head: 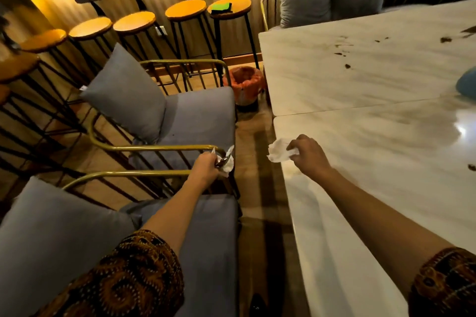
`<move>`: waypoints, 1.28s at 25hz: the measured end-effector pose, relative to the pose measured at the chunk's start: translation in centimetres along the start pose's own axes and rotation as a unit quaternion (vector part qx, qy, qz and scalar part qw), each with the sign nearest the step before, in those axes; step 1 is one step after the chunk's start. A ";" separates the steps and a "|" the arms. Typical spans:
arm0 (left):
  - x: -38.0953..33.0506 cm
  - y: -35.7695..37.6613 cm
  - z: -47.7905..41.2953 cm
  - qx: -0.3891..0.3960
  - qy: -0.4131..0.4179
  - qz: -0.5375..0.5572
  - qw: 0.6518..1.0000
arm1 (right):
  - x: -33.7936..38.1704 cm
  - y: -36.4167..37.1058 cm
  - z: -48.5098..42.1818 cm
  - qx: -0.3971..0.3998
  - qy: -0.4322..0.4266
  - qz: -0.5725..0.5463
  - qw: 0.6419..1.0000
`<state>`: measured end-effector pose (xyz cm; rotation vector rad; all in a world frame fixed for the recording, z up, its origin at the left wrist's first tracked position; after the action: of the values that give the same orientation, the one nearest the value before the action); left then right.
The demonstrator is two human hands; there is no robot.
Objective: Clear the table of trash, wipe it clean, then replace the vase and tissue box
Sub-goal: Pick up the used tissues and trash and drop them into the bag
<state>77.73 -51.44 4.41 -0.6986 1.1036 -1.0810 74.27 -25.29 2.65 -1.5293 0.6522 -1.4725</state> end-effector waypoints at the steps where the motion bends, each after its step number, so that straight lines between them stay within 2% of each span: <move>1: 0.6 -0.4 -0.9 0.007 0.001 0.005 1.000 | 0.5 0.0 -0.1 -0.004 0.007 0.002 1.000; 16: -3.3 -6.7 -7.0 -0.043 0.090 -0.028 0.995 | 3.2 -4.6 -3.7 -0.059 0.003 -0.013 0.998; 20: -2.1 -7.6 -12.3 -0.022 0.088 -0.061 0.994 | 2.8 -4.6 -8.6 -0.060 0.026 -0.023 0.998; 28: 0.8 -11.8 -26.1 0.017 0.098 -0.059 0.993 | 1.7 -5.5 -20.5 -0.059 0.082 -0.031 0.994; 32: 1.1 -14.0 -29.8 0.013 0.080 -0.068 0.994 | 1.8 -5.6 -23.3 -0.042 0.066 -0.025 0.997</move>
<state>45.15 -55.65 6.39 -0.6840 1.1895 -1.2829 50.91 -29.67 5.99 -1.5318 0.7664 -1.6124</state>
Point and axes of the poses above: each hand's wrist, its own z-axis away from the middle knuckle, its own y-axis out of the palm, x = y × z, the point moved 5 cm from there along -z, towards the middle knuckle, and after that the axes turned 11 degrees about x, right-handed, at the moved point
